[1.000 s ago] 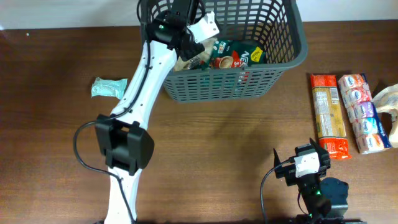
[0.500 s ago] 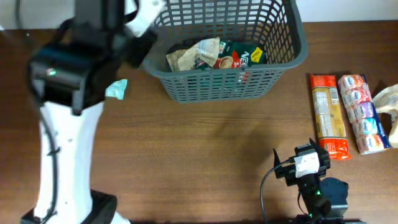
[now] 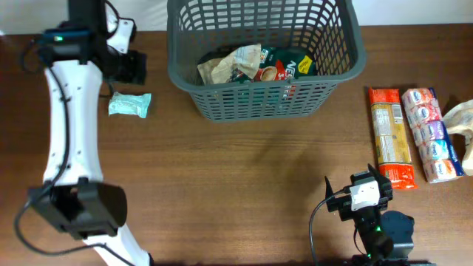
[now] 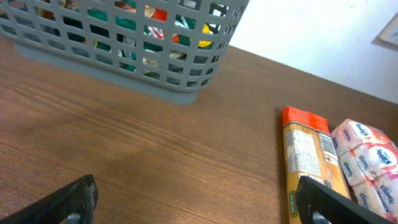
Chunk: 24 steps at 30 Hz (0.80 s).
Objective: Pack container
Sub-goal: 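Move the left gripper to the mint-green wipes packet and grasp it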
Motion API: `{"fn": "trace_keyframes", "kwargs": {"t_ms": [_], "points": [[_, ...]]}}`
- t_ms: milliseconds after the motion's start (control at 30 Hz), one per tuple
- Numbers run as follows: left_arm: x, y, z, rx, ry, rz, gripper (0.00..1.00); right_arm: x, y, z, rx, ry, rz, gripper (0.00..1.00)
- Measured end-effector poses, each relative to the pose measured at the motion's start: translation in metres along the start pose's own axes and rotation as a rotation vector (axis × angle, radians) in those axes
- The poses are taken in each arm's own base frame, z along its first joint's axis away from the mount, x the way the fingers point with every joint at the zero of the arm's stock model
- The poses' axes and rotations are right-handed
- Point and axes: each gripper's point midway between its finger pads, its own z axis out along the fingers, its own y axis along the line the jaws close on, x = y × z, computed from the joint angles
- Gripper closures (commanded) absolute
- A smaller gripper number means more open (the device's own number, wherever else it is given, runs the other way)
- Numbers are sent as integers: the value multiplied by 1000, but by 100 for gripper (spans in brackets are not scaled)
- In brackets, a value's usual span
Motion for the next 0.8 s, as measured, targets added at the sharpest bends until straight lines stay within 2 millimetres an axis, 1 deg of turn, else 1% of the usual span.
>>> {"fn": "trace_keyframes", "kwargs": {"t_ms": [33,67,133,167,267,300,333,400,533,633,733,800], "points": [[1,1,16,4,14,-69,33,0,0,0,0,0,0,1],[3,2,27,4,32,-136,32,0,0,0,0,0,0,1],[16,10,67,-8,107,-372,31,0,0,0,0,0,0,1],[23,14,84,-17,142,-466,29,0,0,0,0,0,0,1],[41,19,125,-51,226,-705,23,0,0,0,0,0,-1,1],[43,21,137,-60,235,-758,19,0,0,0,0,0,0,1],[45,22,150,-70,239,-821,17,0,0,0,0,0,0,1],[46,23,160,-90,239,-905,16,0,0,0,0,0,0,1],[47,28,161,-136,226,-1022,17,0,0,0,0,0,0,1],[49,34,162,-183,211,-1071,16,0,0,0,0,0,0,1],[50,48,163,-260,179,-1081,16,0,0,0,0,0,-1,1],[47,56,165,-295,143,-1083,16,0,0,0,0,0,-1,1]]}}
